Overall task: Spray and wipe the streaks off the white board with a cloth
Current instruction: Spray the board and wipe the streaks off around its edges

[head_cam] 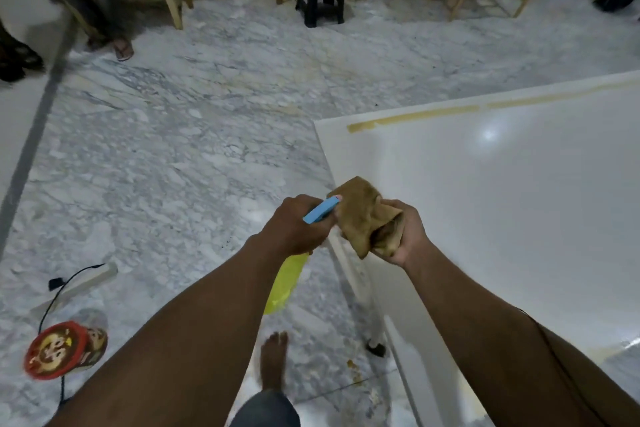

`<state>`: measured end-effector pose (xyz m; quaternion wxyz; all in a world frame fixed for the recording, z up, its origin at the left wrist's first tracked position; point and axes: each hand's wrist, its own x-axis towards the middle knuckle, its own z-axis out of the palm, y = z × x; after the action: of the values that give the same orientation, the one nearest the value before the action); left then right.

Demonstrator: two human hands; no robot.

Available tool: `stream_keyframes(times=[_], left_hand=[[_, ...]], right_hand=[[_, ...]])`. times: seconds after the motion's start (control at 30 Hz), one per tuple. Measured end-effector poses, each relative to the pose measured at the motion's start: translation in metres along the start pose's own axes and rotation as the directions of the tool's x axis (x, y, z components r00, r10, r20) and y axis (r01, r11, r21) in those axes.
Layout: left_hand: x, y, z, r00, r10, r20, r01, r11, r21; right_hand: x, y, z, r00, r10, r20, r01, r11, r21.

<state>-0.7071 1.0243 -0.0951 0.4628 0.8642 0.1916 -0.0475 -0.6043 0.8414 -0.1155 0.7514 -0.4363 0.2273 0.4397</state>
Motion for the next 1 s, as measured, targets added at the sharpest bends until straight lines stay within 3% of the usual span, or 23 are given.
stream_keyframes(times=[0.1,0.27,0.33,0.4,0.47,0.53,0.6,0.7,0.8,0.93,1.0], left_hand=[[0.033,-0.021,-0.028,0.993,0.006,0.119,-0.015,0.997,0.077],[0.087,-0.048,-0.054,0.995,0.051,0.088,-0.066,0.984,0.168],[0.111,-0.057,-0.059,0.992,0.076,0.102,-0.095,0.975,0.200],[0.131,-0.064,-0.064,0.986,0.115,0.124,-0.137,0.973,0.188],[0.148,-0.072,-0.067,0.983,0.133,0.126,-0.150,0.979,0.139],[0.161,-0.080,-0.067,0.987,0.141,0.075,-0.148,0.984,0.099],[0.176,-0.091,-0.065,0.993,0.121,0.011,-0.122,0.991,0.049],[0.192,-0.111,-0.059,0.995,0.085,-0.052,-0.087,0.996,-0.030],[0.199,-0.128,-0.052,0.992,0.090,-0.093,-0.094,0.995,-0.042],[0.198,-0.150,-0.039,0.993,0.076,-0.091,-0.079,0.996,-0.029],[0.194,-0.153,-0.032,0.993,0.079,-0.087,-0.082,0.996,-0.030]], right_hand=[[0.039,-0.007,0.033,0.999,-0.007,-0.039,0.008,1.000,0.009],[0.086,-0.026,0.070,0.984,-0.023,-0.179,0.008,0.996,-0.085],[0.104,-0.042,0.087,0.964,-0.080,-0.252,0.025,0.977,-0.212],[0.117,-0.058,0.105,0.917,-0.249,-0.311,0.089,0.889,-0.449],[0.131,-0.070,0.121,0.844,-0.472,-0.256,0.186,0.703,-0.686],[0.156,-0.080,0.132,0.715,-0.694,-0.089,0.273,0.394,-0.878],[0.195,-0.085,0.136,0.625,-0.767,0.143,0.267,0.038,-0.963],[0.261,-0.076,0.130,0.693,-0.633,0.345,0.199,-0.293,-0.935],[0.291,-0.055,0.128,0.750,-0.522,0.405,-0.054,-0.659,-0.750],[0.295,-0.047,0.126,0.708,-0.524,0.474,-0.089,-0.731,-0.676],[0.300,-0.047,0.123,0.726,-0.495,0.478,-0.080,-0.751,-0.656]])
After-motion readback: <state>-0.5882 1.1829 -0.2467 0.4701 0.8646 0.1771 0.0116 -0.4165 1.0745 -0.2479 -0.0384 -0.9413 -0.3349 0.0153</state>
